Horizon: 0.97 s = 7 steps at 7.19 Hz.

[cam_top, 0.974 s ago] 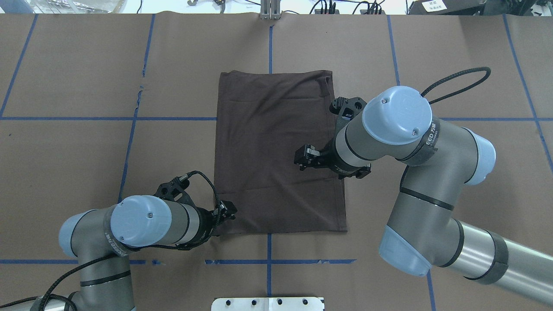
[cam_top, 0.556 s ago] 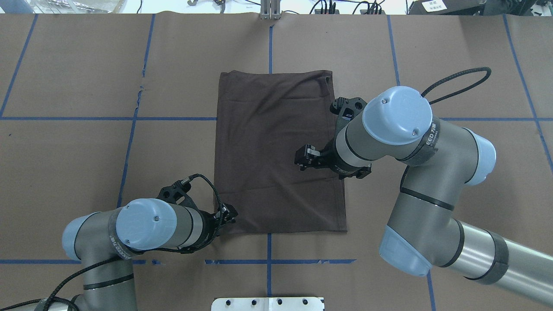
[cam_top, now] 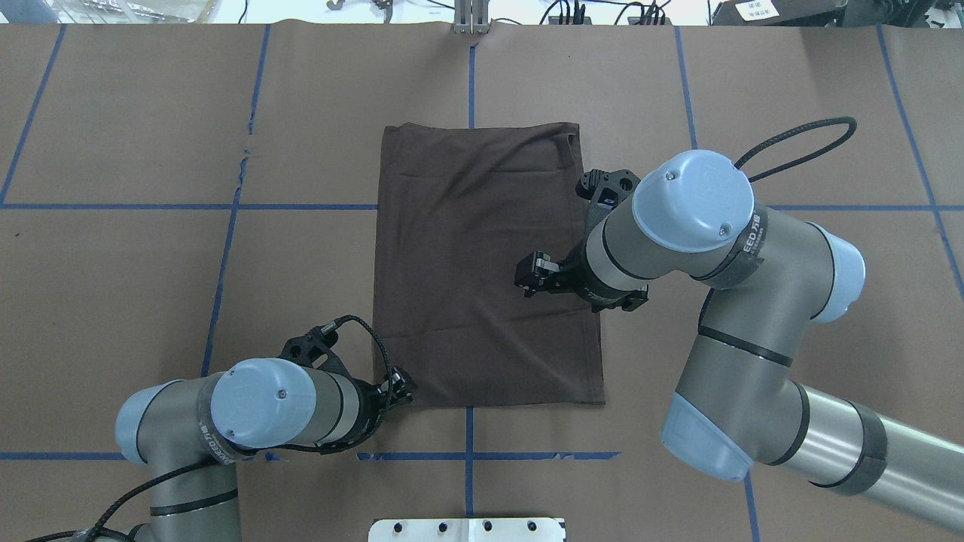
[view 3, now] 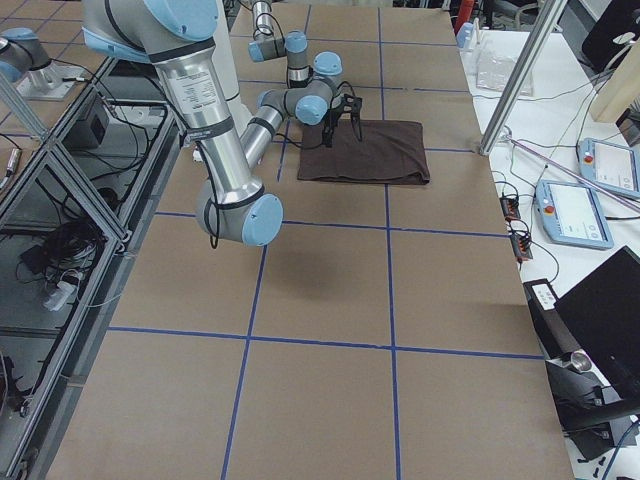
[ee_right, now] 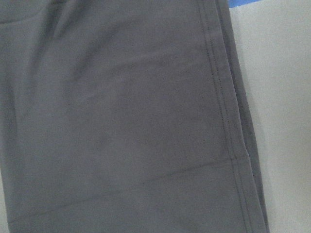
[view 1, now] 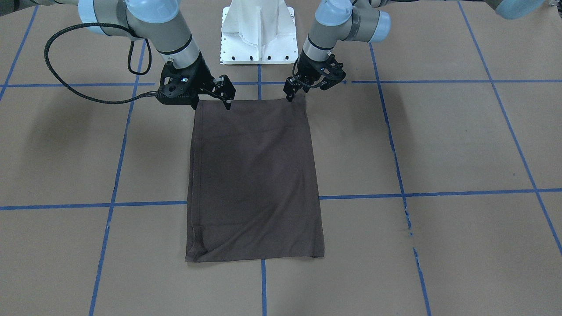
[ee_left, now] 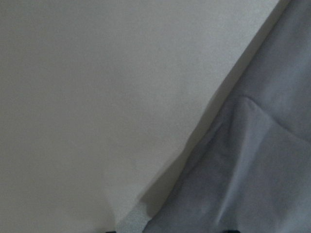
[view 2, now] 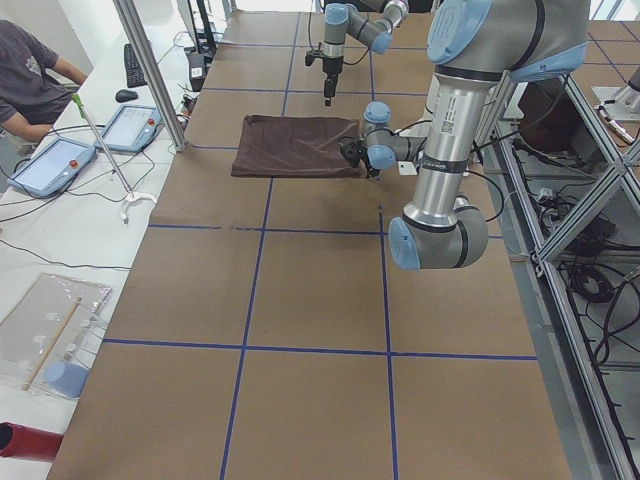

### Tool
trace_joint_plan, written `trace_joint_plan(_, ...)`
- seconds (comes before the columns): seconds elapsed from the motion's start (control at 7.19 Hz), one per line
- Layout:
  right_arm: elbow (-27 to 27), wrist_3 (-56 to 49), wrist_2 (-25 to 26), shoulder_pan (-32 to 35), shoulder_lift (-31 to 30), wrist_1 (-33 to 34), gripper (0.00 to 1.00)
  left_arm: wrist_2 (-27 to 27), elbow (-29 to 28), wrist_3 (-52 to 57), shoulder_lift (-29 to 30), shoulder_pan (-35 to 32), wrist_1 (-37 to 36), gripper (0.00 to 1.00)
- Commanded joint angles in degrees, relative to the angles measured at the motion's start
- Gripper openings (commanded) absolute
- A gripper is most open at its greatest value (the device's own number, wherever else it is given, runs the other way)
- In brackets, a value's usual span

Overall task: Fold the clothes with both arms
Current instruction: 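Move the right gripper down to the near corner of the shirt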

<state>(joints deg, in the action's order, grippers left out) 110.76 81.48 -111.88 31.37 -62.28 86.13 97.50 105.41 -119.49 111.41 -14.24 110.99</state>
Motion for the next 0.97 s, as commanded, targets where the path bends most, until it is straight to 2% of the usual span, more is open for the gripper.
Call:
trace_joint_plan(0.0, 0.07, 0.0, 0.0, 0.1, 0.06, 0.0, 1.0, -0.2, -0.03, -0.04, 0.12, 0.09, -0.68, 0.59)
trace_joint_plan(0.28, 0.16, 0.0, 0.0, 0.1, 0.06, 0.0, 1.0, -1.08, 0.14, 0.05, 0.03, 0.09, -0.77, 0.18)
trace_joint_plan(0.42, 0.25, 0.0, 0.0, 0.1, 0.06, 0.09, 1.0, -1.08, 0.23, 0.05, 0.12, 0.09, -1.03, 0.04)
trace_joint_plan(0.56, 0.25, 0.0, 0.0, 0.01, -0.03, 0.09, 1.0, -1.17, 0.32, 0.14, 0.12, 0.18, -1.04, 0.0)
trace_joint_plan(0.83, 0.25, 0.09, 0.0, 0.1, -0.12, 0.09, 1.0, -1.08, 1.36, 0.22, 0.04, -0.09, -1.12, 0.0)
